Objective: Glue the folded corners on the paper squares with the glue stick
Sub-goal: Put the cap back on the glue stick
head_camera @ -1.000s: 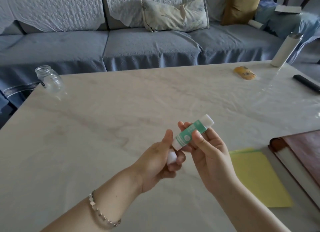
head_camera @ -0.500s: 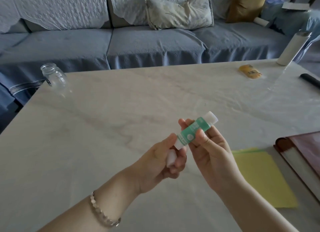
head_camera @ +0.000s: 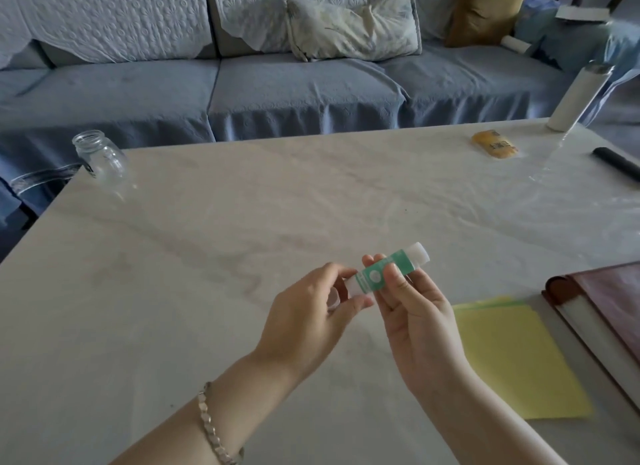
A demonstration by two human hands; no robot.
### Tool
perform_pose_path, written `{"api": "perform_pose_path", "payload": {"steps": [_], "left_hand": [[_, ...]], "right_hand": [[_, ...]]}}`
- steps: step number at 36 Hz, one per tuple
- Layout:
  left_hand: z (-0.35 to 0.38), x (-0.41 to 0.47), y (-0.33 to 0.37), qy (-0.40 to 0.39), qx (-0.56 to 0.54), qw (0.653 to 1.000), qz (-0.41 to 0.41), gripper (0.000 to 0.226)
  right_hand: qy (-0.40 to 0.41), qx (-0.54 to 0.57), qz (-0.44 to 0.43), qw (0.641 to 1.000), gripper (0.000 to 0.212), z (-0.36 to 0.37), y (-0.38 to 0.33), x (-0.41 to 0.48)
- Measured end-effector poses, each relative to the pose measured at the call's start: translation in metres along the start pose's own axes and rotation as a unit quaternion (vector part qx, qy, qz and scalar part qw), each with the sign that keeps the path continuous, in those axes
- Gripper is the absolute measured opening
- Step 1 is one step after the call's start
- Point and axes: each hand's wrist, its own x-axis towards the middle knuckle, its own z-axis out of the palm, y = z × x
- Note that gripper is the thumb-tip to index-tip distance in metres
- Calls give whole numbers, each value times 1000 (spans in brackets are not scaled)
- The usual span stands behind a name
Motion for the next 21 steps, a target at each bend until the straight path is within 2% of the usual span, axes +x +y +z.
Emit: {"api": "perform_pose_path", "payload": {"steps": [4, 6, 8, 10, 12, 15, 18, 20, 21], "left_hand": [[2, 0, 2, -9, -42, 999, 10, 11], [0, 3, 7, -42, -128, 990, -39, 8], [-3, 9, 12, -103, -258, 954, -117, 12], [-5, 14, 14, -161, -348, 910, -160, 14], [-4, 16, 14, -184, -369, 896, -164, 18], [-1, 17, 15, -177, -356, 899, -181, 28], [0, 16, 12, -152, -377, 878, -253, 21], [0, 16, 8, -141, -405, 851, -302, 15], [0, 15, 5, -135, -398, 854, -307, 19]], "right_hand": [[-30, 0, -13, 999, 44, -1, -2, 1], [-56, 6, -23, 998, 55, -4, -3, 2], [-76, 9, -29, 997, 65, -8, -5, 5], [-89, 4, -29, 996, 69, -13, -8, 7], [-99, -2, -28, 995, 70, -16, -10, 9], [-99, -1, -31, 995, 65, -18, -12, 12], [-82, -4, -46, 996, 53, -19, -14, 15], [-55, -36, -68, 995, 60, -21, -18, 19], [-42, -59, -75, 995, 67, -23, -20, 21]]}}
